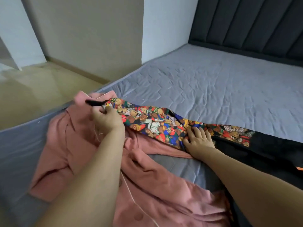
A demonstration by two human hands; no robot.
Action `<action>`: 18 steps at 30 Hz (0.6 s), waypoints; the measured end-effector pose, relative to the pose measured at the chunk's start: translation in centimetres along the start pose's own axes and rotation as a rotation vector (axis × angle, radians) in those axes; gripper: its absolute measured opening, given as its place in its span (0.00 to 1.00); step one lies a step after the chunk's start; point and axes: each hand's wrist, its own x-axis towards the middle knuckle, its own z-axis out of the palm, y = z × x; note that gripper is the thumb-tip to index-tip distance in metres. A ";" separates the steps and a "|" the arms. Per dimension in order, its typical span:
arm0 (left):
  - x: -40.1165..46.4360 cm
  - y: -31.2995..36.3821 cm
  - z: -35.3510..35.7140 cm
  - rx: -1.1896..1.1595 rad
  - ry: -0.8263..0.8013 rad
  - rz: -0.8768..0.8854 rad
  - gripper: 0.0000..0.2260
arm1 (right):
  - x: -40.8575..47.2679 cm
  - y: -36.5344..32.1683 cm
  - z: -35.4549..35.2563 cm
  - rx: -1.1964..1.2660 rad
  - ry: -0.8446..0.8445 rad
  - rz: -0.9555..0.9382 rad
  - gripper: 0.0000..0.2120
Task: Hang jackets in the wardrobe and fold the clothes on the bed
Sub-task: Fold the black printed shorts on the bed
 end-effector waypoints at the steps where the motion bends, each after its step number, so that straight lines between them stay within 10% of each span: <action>1: -0.4 0.4 0.0 -0.032 0.025 -0.045 0.10 | -0.2 0.3 -0.2 -0.007 -0.042 -0.019 0.32; 6: -4.2 0.6 1.1 0.047 -0.337 -0.257 0.18 | -2.6 2.7 -2.8 0.089 -0.080 -0.093 0.41; 11: -9.5 5.7 3.6 -0.010 -0.314 0.211 0.16 | -6.8 10.3 -7.7 0.482 0.218 0.077 0.21; 18: -28.6 7.2 9.9 0.082 -0.651 0.872 0.14 | -17.2 31.0 -5.1 0.255 -0.010 0.616 0.22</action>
